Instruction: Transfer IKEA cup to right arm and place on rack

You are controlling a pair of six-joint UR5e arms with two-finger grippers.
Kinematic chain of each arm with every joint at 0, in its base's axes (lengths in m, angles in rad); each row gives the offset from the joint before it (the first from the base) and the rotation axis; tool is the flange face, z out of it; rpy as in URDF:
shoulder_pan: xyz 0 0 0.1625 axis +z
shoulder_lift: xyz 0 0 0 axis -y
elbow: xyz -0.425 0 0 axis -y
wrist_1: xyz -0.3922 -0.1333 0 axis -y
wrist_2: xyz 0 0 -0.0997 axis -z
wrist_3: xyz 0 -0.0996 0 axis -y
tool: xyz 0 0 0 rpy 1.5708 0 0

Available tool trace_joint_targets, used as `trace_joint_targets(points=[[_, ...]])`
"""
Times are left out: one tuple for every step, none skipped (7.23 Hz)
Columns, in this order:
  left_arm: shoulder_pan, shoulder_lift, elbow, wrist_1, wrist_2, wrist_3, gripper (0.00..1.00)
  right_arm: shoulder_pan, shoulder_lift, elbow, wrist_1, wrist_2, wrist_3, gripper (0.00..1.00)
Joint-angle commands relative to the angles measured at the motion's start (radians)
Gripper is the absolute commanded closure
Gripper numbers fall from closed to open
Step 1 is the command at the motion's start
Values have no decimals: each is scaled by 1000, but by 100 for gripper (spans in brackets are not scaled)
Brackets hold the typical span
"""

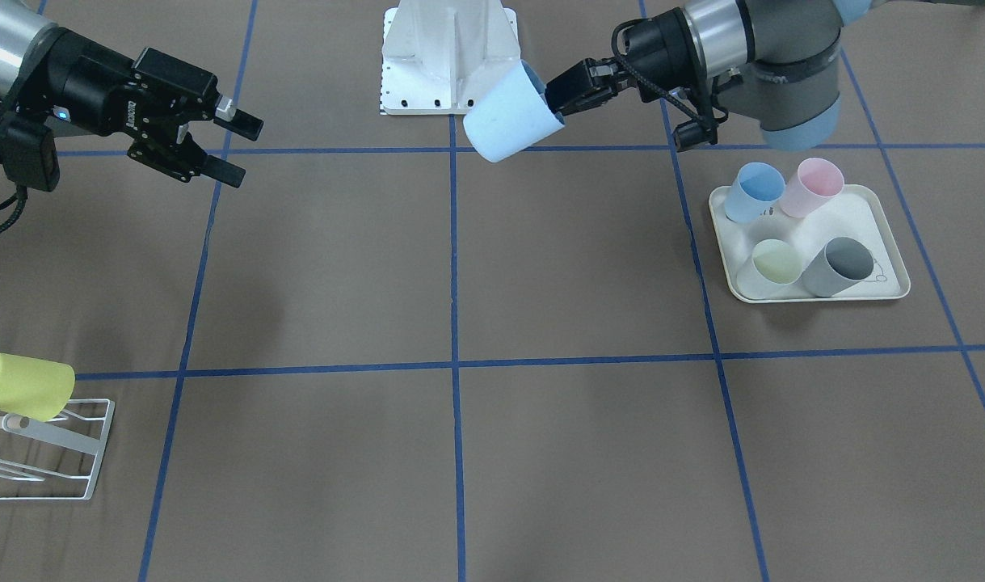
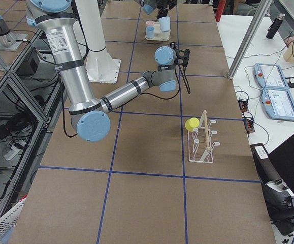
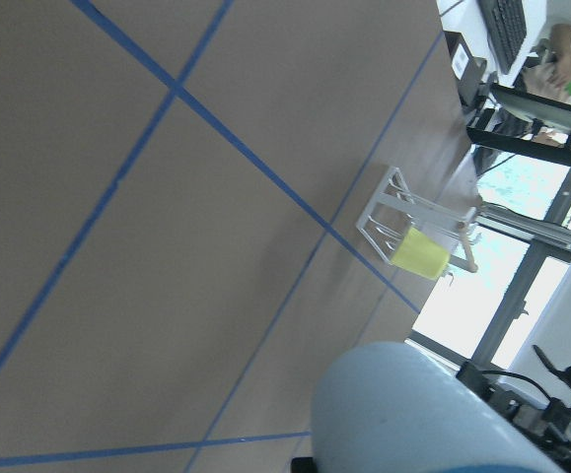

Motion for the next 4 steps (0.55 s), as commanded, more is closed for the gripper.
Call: trace_joint_targets(points=[[64, -15, 24, -179, 161, -170, 100, -125, 13, -2, 168, -174, 121, 1], [64, -14, 25, -215, 162, -267, 100, -157, 16, -2, 192, -184, 122, 1], [69, -17, 54, -301, 162, -326, 100, -181, 42, -2, 209, -184, 125, 1], [78, -18, 80, -382, 172, -381, 100, -204, 84, 0, 210, -186, 163, 1]])
